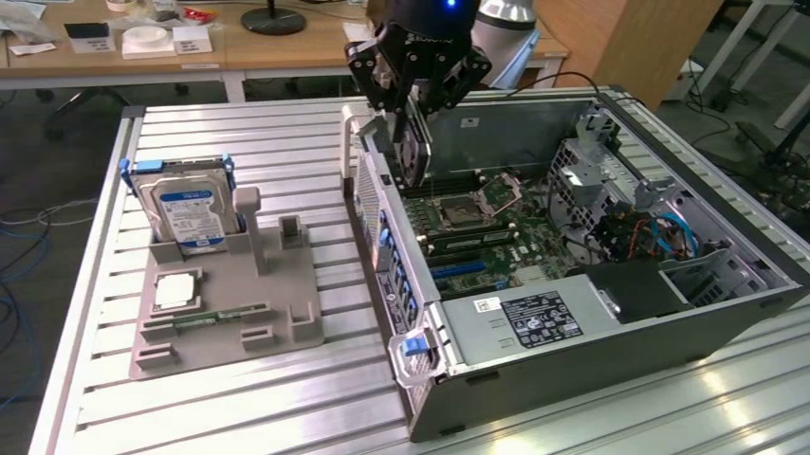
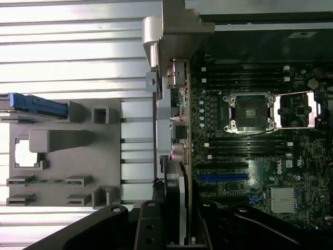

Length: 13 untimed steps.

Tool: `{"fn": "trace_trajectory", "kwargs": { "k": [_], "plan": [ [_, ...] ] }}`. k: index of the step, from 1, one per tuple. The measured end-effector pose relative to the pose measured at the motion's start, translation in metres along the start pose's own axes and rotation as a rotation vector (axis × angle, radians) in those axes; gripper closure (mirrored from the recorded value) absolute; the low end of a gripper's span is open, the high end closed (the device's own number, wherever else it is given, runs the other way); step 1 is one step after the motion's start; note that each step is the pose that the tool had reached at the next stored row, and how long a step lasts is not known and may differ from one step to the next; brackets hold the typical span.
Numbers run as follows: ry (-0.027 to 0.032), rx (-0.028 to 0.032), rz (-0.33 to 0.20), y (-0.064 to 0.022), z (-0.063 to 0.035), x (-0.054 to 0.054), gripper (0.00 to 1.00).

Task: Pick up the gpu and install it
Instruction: 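Pick up the gpu and move the gpu toward the slot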

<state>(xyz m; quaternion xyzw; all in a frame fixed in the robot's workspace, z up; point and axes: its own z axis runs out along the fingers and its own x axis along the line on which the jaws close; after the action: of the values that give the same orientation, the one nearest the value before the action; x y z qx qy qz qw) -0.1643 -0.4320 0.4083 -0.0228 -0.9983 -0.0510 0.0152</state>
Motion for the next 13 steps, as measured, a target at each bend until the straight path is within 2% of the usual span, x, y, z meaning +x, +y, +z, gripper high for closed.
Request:
{"fn": "trace_trajectory", "kwargs": {
  "k": [13],
  "plan": [
    [0.0, 0.0, 0.0, 0.0008, -0.0001, -0.017, 0.72]
  ]
}}
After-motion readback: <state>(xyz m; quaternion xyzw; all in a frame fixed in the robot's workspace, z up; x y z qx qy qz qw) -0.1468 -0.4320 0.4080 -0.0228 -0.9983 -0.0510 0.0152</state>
